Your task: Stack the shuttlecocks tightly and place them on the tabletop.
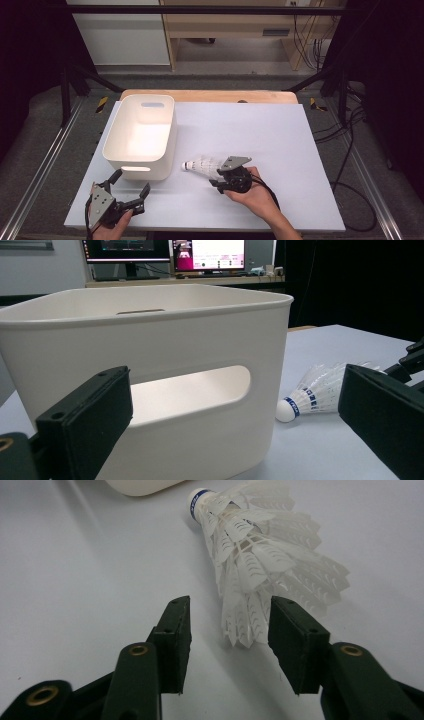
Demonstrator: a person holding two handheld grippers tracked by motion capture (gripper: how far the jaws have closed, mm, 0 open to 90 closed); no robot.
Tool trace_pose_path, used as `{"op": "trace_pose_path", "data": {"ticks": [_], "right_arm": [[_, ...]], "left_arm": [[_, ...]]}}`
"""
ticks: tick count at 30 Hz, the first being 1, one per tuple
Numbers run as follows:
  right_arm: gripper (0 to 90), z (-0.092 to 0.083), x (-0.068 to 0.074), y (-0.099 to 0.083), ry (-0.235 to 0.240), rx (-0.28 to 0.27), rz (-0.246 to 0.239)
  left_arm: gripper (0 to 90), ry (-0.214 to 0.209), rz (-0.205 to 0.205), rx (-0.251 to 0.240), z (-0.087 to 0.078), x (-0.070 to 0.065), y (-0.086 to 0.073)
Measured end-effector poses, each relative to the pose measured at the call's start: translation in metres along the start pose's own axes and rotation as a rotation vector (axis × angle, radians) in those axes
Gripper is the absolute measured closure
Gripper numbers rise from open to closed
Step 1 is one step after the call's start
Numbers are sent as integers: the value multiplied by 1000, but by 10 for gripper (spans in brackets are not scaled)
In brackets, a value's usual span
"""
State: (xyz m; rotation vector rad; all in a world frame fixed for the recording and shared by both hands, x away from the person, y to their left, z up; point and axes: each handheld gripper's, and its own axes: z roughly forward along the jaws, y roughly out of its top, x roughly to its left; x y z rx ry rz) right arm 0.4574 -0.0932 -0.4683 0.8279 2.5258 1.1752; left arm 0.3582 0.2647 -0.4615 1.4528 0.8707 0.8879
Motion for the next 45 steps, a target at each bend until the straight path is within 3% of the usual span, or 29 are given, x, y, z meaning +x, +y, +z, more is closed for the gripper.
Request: {"op": "trace_pose_path", "data": {"ticks": [31, 45], "right_arm": [[207, -21, -2, -5, -53, -2, 47], [103, -29, -7, -6, -104, -47, 68]], "left_arm": [[11, 0, 2, 0, 0, 0, 0], [10, 2, 0, 1, 0, 0, 0]]}}
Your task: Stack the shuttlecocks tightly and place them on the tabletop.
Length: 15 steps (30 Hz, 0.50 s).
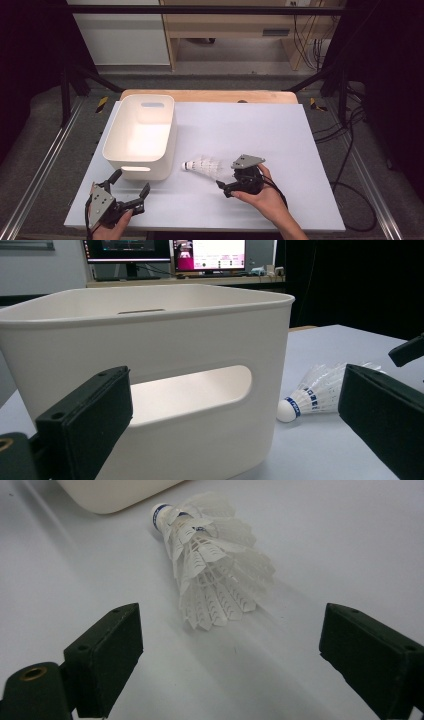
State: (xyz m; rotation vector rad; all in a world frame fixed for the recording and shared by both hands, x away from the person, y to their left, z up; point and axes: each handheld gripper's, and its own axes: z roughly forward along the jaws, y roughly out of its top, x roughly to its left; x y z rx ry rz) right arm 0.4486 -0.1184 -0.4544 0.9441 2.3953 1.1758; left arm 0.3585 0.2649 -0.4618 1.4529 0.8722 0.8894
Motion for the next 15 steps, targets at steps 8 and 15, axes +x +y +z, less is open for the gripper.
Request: {"op": "trace_pose_path", "data": {"ticks": [8, 15], "right_arm": [[78, -10, -4, -2, -27, -53, 28], [65, -23, -9, -5, -58, -134, 83]], "left_arm": [[10, 1, -5, -1, 0, 1, 0], [10, 1, -13, -5, 0, 2, 0]]}}
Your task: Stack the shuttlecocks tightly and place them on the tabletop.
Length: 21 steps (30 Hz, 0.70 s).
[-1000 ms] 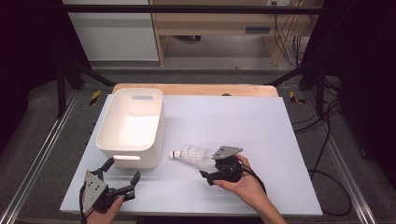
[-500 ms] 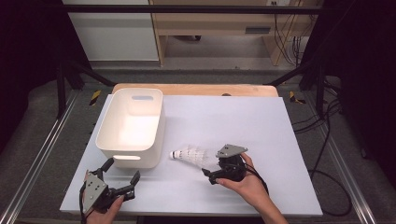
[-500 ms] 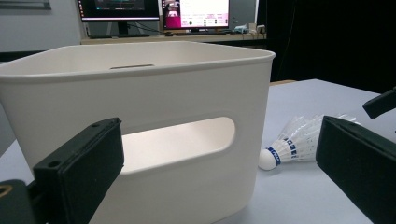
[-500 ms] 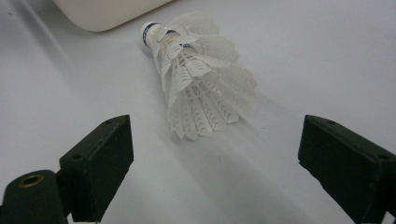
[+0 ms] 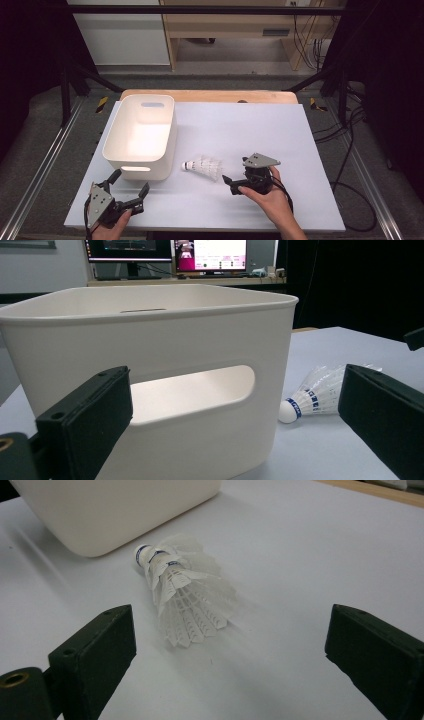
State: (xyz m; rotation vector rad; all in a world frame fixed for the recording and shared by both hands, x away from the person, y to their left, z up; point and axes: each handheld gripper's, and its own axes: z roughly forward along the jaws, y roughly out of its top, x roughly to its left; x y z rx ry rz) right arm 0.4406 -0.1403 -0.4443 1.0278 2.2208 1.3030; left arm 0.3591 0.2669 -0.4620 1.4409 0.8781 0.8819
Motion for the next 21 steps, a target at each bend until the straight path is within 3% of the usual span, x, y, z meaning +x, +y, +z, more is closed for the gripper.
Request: {"op": "trace_pose_path", "data": {"ticks": [9, 21], "right_arm": [[51, -12, -1, -8, 7, -70, 38], [49, -19, 7, -17, 19, -91, 11]], "left_arm": [[10, -11, 11, 3, 0, -3, 0], [10, -8, 3, -1, -1, -1, 0]]}}
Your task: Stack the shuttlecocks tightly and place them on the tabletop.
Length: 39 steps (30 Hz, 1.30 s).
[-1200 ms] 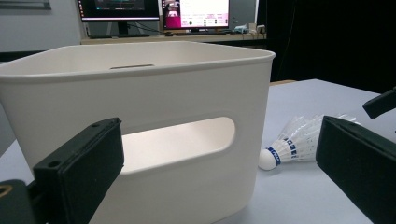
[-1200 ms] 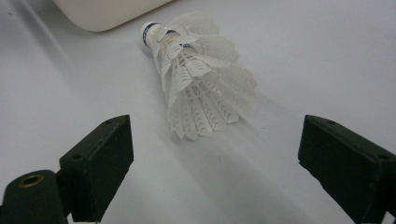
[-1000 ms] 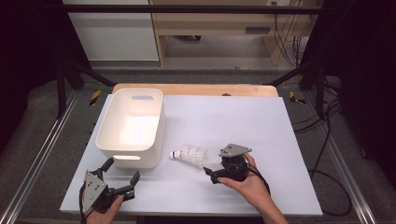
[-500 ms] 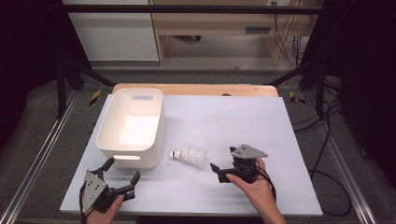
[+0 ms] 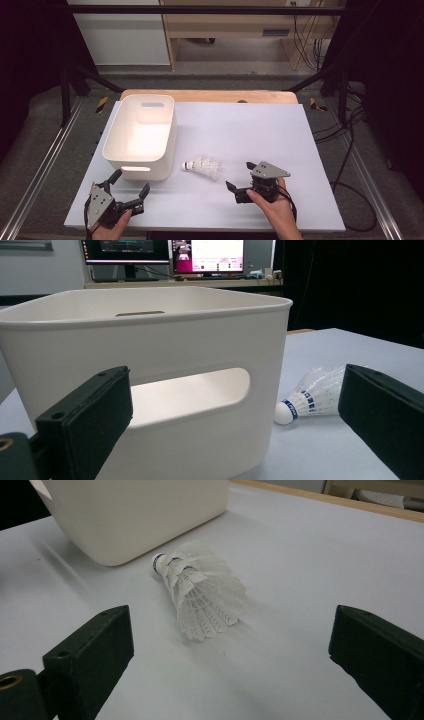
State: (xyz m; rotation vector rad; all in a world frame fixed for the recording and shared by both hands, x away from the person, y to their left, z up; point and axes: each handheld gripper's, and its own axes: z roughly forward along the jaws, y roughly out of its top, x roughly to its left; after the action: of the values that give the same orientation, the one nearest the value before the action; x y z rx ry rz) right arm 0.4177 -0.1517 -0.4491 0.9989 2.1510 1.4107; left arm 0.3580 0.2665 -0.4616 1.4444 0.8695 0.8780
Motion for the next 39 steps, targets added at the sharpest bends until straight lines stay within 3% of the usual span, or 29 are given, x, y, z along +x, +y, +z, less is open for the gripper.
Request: {"op": "trace_pose_path", "data": {"ticks": [10, 15, 21, 31, 39], "right_arm": [[51, -5, -2, -2, 4, -53, 1], [56, -8, -4, -5, 7, -87, 35], [66, -4, 2, -5, 37, -120, 4], [71, 14, 19, -6, 122, -65, -22], [79, 29, 26, -8, 134, 5, -36]], "left_arm": [[10, -1, 4, -6, 0, -2, 2], [10, 0, -6, -6, 2, -2, 2], [10, 4, -13, -14, 0, 0, 3], [10, -1, -21, -14, -1, 0, 2], [10, -27, 1, -13, 2, -6, 3]]}}
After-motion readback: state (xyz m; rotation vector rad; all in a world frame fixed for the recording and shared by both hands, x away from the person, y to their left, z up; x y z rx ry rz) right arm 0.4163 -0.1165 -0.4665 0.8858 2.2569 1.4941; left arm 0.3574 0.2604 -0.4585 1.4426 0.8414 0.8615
